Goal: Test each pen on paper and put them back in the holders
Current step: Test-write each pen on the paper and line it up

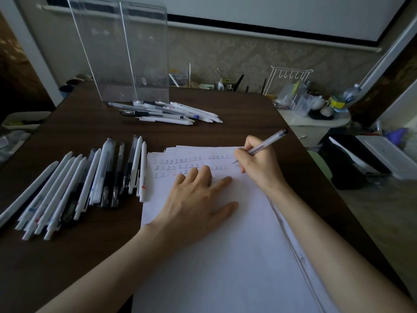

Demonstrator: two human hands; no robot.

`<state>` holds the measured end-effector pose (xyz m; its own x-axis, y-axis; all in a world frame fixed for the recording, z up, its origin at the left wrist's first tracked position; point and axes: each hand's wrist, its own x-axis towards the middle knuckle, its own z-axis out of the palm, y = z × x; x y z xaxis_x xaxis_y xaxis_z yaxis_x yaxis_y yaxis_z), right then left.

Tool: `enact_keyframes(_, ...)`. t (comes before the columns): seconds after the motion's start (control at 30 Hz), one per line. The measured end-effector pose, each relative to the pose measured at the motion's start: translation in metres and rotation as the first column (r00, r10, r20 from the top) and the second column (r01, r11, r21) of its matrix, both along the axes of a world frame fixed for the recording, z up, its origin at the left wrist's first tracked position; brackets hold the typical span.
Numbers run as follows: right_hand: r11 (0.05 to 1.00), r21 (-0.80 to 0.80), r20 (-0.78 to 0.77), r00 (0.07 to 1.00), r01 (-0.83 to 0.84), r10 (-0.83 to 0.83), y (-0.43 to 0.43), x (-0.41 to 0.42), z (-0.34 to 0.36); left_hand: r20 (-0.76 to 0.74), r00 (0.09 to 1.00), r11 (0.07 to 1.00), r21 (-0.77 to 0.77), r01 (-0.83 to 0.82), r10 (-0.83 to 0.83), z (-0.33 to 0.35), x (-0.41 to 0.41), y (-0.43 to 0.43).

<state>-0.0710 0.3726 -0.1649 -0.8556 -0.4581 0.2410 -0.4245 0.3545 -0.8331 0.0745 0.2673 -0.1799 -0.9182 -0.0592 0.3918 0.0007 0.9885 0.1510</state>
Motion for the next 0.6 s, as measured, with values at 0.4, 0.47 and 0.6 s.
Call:
enact_keyframes(0.4, 0.999, 0.02, -0.073, 0.997, 0.026, -0.025, 0.0002, -0.004, -0.0062, 0.021, 0.999, 0.998, 0.052, -0.047, 0.046, 0.0007, 0.0001, 0.0011)
enact_keyframes(0.47, 0.999, 0.03, -0.054, 0.998, 0.025, -0.024, 0.0003, -0.0039, -0.0064, 0.02, 0.999, 0.997, 0.056, -0.05, 0.049, 0.0007, 0.0003, 0.0012)
enact_keyframes(0.6, 0.999, 0.021, -0.03, 0.999, 0.036, -0.036, 0.0, -0.0052, -0.0063, 0.02, 0.998, 0.997, 0.056, -0.055, 0.054, 0.0007, 0.0006, 0.0019)
